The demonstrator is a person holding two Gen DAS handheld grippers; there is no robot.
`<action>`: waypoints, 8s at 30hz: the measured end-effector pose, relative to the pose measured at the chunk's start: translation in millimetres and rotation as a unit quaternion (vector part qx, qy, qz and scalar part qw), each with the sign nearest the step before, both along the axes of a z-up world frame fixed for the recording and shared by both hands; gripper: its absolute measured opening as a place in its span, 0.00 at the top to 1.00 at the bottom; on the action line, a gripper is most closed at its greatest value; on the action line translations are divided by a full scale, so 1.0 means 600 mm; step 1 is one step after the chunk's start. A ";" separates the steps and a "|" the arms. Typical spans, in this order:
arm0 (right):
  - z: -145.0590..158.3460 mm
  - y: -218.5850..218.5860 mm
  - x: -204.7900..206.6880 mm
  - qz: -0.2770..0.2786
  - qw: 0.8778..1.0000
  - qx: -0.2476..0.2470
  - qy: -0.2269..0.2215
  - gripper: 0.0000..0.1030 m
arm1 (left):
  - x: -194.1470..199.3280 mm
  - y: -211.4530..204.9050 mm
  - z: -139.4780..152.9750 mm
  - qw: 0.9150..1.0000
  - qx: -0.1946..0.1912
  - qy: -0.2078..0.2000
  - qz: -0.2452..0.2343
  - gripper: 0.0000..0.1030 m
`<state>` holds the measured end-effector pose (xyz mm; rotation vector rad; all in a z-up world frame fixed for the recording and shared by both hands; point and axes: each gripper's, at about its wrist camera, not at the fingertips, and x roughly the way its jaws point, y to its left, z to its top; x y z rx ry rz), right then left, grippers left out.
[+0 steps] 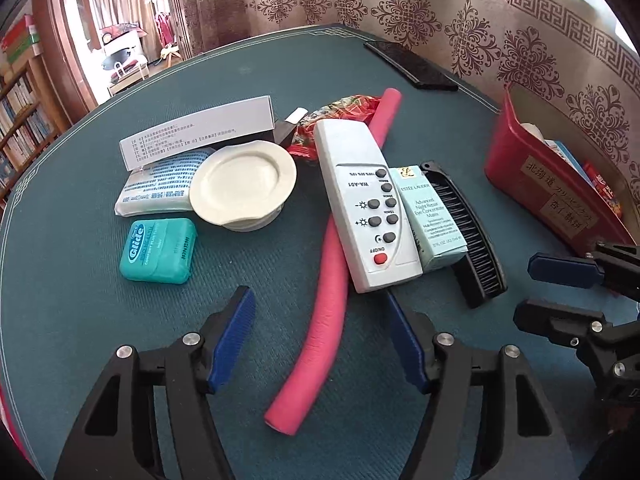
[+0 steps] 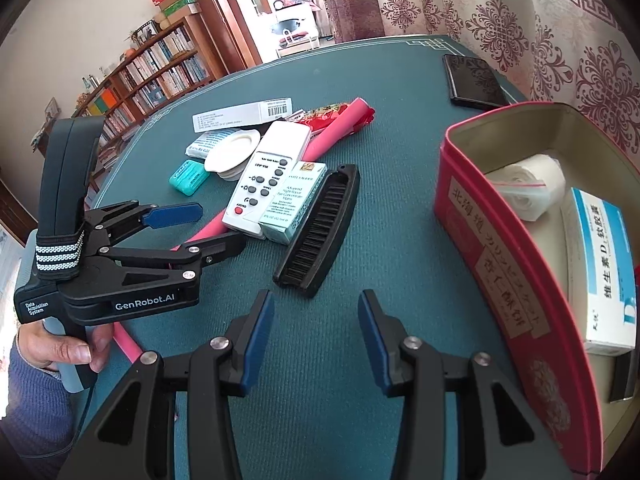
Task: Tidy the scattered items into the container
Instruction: 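Grasp the pink foam tube with the left tool while the right tool grasps the black comb, then carry the pink foam tube and black comb into the red tin and open both tools, then grasp the white remote with the left tool while the right tool grasps the Estee Lauder box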
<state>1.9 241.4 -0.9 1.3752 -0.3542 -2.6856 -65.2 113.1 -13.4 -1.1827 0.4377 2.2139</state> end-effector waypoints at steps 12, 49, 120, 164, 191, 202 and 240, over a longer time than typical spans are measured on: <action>0.003 -0.001 -0.005 0.001 1.000 0.001 0.003 0.54 | 0.011 -0.024 0.004 0.998 0.051 -0.038 0.009 0.84; -0.010 -0.016 -0.053 -0.012 1.000 0.015 -0.015 0.54 | 0.045 -0.097 0.103 0.982 0.173 -0.025 0.072 0.85; 0.098 0.241 0.145 -0.170 0.980 0.048 0.092 0.72 | 0.087 0.263 0.183 0.976 0.195 -0.030 -0.094 0.84; 0.120 0.141 0.085 -0.113 0.989 0.004 0.098 0.54 | 0.017 -0.006 0.113 0.981 0.165 -0.025 0.102 0.45; 0.112 0.002 0.050 -0.020 0.995 0.018 0.098 0.23 | 0.005 -0.049 0.012 0.988 0.079 -0.055 0.120 0.45; 0.111 -0.018 0.034 -0.004 0.995 0.016 0.099 0.23 | 0.009 -0.044 0.007 0.991 0.063 -0.029 0.115 0.52; -0.007 -0.087 -0.115 0.004 0.991 0.131 0.021 0.50 | -0.020 -0.131 0.013 0.982 0.063 -0.030 0.176 0.45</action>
